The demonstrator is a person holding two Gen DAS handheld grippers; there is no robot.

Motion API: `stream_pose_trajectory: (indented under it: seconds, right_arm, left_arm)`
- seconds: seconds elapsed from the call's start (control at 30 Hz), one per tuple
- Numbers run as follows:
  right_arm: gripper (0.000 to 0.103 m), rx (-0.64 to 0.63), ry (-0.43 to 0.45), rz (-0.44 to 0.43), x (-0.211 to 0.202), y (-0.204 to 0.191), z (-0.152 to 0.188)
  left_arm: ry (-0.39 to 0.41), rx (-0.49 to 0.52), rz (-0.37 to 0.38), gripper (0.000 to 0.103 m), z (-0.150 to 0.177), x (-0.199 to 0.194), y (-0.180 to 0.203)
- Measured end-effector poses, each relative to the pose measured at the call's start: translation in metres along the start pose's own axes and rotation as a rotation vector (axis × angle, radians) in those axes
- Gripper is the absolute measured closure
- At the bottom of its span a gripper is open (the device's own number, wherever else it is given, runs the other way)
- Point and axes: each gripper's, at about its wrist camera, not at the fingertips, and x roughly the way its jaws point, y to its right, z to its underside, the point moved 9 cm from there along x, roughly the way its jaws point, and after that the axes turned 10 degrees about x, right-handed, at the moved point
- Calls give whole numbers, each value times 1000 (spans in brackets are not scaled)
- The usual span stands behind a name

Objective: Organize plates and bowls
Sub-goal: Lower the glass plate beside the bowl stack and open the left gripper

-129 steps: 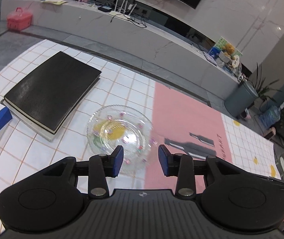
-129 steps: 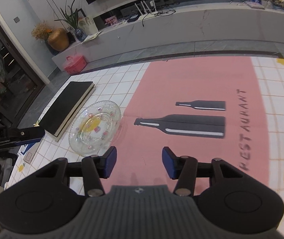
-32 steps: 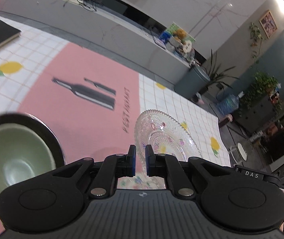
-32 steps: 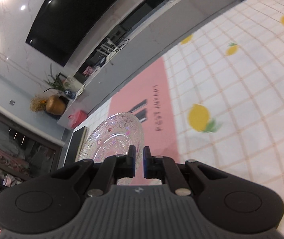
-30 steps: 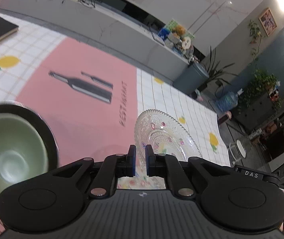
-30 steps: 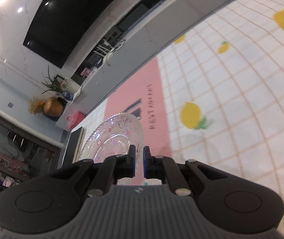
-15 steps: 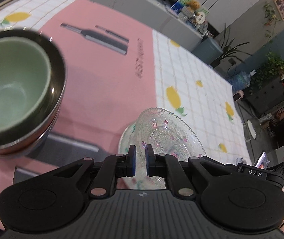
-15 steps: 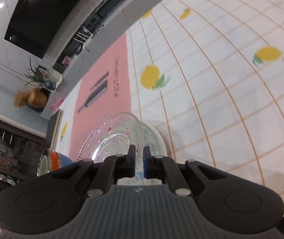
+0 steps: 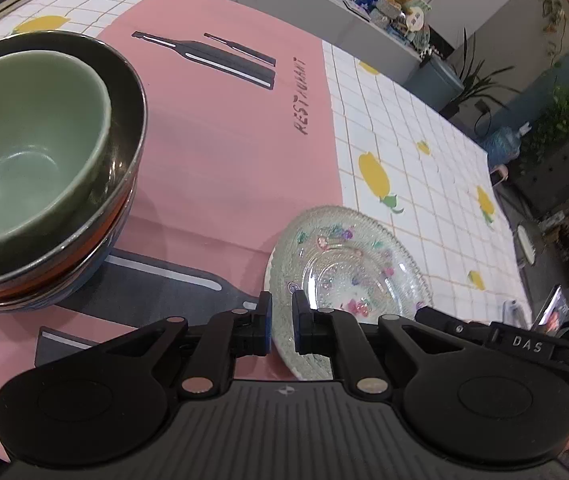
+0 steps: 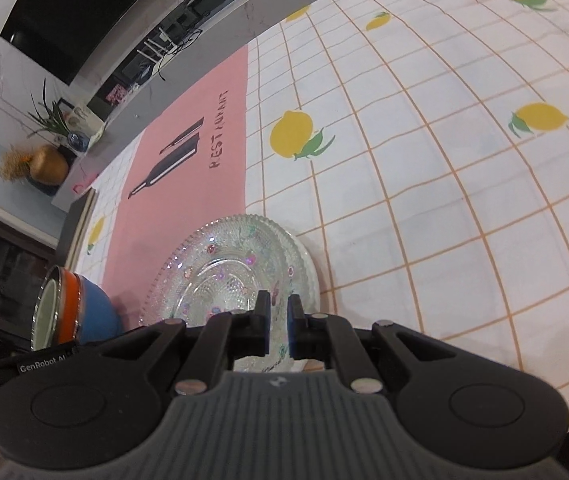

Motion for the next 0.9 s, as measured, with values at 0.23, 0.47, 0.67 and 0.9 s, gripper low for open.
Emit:
stream_pose_trajectory:
  seconds: [0.23,0.47,0.67,0.9]
  right_arm:
    - [96,-78,15,53,0,-7,1]
    - [95,-110,13,76,-2,-10,3]
    - [95,-191,28,133,-3,-18,4]
    - [95,-217,36,161,-4,-16,3]
  left_arm:
    - [-10,19,-14,92,2,0,1]
    - [-14,56,-34,91,0,0,5]
    - [-18,113,-58,91,0,0,9]
    - [-32,205,-100,90,0,1,18]
